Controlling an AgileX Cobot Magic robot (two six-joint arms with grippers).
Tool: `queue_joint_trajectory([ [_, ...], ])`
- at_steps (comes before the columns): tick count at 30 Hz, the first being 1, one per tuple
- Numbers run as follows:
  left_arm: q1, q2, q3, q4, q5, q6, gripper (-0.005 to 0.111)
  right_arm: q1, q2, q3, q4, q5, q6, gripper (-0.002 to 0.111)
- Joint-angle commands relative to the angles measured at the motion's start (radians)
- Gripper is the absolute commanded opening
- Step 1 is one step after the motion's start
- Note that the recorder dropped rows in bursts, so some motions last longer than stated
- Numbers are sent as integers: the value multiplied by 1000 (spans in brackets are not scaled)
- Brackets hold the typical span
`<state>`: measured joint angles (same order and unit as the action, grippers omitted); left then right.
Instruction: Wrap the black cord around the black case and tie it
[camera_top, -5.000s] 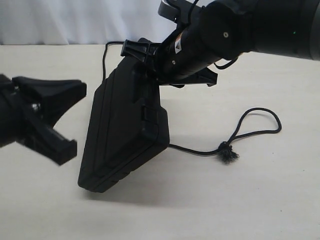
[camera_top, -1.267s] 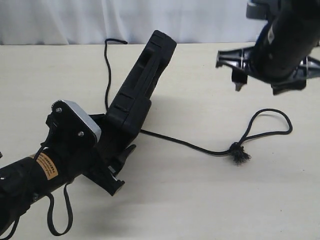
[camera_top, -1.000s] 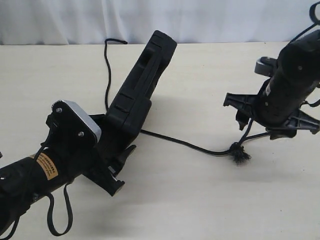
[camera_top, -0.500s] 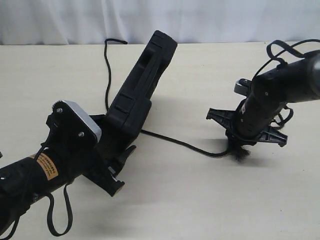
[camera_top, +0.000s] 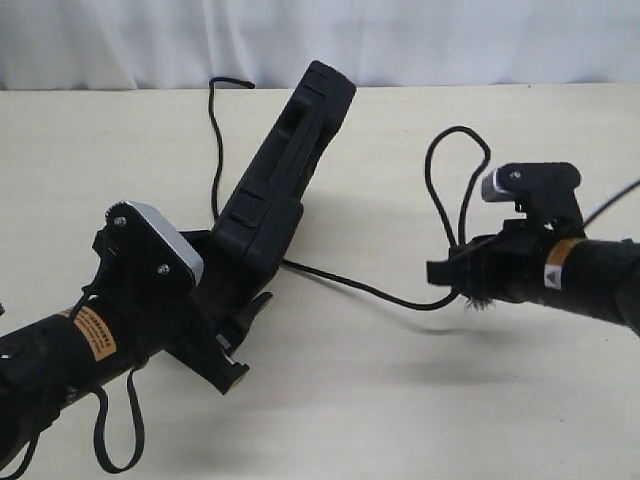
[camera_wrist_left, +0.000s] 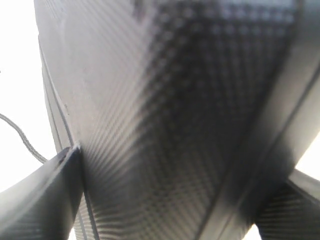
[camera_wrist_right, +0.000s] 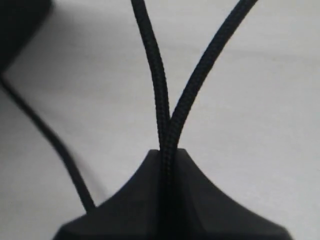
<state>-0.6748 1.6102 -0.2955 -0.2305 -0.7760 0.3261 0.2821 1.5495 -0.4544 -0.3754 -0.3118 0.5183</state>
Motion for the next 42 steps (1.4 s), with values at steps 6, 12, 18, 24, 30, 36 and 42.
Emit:
queue_joint_trajectory([
  [6,0,9,1,12,91,-43,0,-1,-102,180,-461,-335,-6,4],
  [12,0,9,1,170,114,20,0,-1,-102,180,-565,-342,-6,4],
  [18,0,9,1,236,114,20,0,-1,-102,180,-554,-226,58,4],
  [24,0,9,1,191,114,20,0,-1,-102,180,-678,-192,188,4],
  [30,0,9,1,192,116,54,0,-1,-102,180,-692,-244,185,4],
  [36,0,9,1,195,139,146,0,-1,-102,176,-673,-341,105,4],
  [42,0,9,1,200,169,151,0,-1,-102,176,-418,-426,-11,4],
])
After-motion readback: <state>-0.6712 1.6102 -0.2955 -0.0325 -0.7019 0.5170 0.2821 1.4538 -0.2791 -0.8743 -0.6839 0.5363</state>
